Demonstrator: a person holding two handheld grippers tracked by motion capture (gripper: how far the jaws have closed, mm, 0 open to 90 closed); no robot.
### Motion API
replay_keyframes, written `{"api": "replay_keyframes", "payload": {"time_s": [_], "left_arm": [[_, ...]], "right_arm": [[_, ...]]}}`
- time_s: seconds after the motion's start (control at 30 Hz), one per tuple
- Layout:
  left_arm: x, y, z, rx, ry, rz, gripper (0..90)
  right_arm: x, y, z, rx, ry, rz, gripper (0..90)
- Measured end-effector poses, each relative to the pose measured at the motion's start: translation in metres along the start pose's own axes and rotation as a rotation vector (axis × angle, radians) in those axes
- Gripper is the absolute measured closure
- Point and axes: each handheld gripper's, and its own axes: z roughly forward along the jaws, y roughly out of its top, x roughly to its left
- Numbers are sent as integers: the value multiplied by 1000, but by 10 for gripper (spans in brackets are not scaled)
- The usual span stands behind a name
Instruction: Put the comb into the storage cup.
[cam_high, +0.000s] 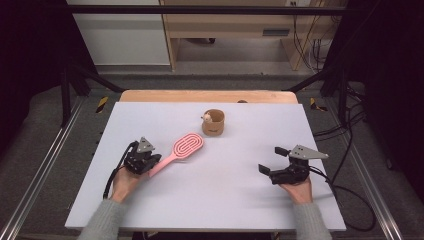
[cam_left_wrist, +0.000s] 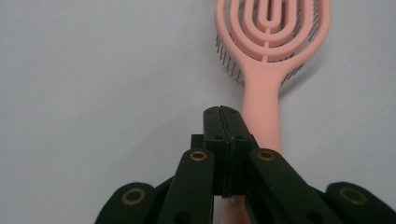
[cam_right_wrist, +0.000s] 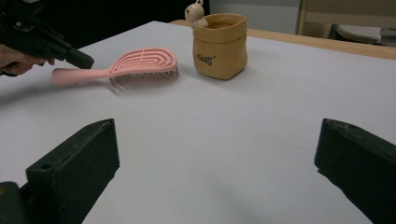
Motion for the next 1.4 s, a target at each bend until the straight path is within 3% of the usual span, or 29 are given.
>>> {"api": "replay_keyframes", "payload": {"time_s": [0.47, 0.67, 0.8, 0.97, 1.07, 1.33, 1.4], "left_arm": [[-3, -2, -2, -13, -8, -4, 897], [2, -2, -13, -68, 7, -27, 895], [5, -1, -22, -108, 19, -44, 843], [8, -1, -30, -157, 21, -87, 624], [9, -1, -34, -188, 12, -114, 564], [11, 0, -38, -209, 18, -144, 294], [11, 1, -39, -214, 19, -149, 270]], "right_arm": [[0, 0, 0, -1, -1, 1, 3], [0, 0, 0, 3, 0, 2, 3], [0, 0, 1, 4, 1, 1, 3], [0, -1, 1, 4, -1, 0, 2], [0, -1, 1, 5, -1, 0, 2], [0, -1, 2, 5, -1, -1, 2], [0, -1, 1, 5, 0, -1, 2]]}}
